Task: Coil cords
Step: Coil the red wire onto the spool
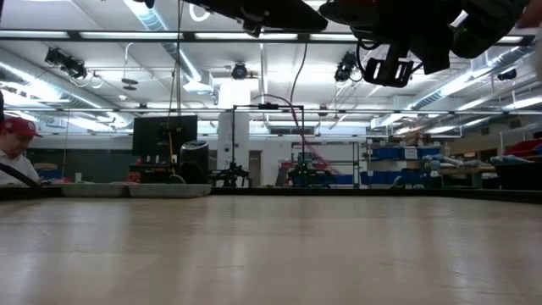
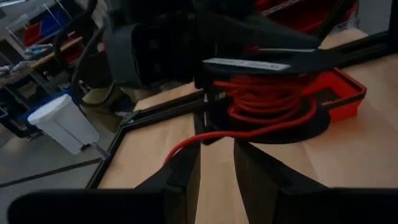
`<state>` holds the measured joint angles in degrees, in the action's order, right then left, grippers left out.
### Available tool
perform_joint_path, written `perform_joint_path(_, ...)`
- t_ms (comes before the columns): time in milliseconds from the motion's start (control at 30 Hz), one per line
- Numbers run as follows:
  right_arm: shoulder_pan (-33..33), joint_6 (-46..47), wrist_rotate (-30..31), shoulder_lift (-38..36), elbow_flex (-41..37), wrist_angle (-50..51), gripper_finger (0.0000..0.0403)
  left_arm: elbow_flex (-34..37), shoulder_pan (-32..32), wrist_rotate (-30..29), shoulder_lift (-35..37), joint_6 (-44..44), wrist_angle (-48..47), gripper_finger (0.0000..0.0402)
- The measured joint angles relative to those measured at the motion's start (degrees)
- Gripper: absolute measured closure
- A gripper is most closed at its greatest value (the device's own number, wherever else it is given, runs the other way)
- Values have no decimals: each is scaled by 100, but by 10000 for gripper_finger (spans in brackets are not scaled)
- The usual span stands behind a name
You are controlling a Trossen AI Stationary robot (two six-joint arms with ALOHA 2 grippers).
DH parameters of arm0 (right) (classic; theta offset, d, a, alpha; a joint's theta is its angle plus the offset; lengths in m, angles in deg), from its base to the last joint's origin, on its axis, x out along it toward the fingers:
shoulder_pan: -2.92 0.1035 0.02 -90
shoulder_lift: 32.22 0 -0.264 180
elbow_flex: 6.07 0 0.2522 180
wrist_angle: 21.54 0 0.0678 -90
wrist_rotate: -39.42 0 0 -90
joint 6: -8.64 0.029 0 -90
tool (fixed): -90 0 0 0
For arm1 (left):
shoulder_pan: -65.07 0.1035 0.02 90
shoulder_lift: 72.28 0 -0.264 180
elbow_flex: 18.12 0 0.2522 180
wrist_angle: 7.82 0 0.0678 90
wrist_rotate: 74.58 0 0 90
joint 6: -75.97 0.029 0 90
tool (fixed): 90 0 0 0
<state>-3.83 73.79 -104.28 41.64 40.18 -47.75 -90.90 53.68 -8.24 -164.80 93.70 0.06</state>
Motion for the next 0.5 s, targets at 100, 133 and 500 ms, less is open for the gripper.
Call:
perform_joint_path(100, 0, -2, -12, 0, 0, -2, 399, 0, 53, 21, 83, -4, -80, 300)
perform_joint_path(133, 0, -6, -13, 0, 0, -5, 399, -2, 69, 62, 102, -6, -12, 300)
perform_joint_path(500, 99, -384, -4, 2, -2, -516, 399, -7, 562, 782, 153, -2, 752, 300)
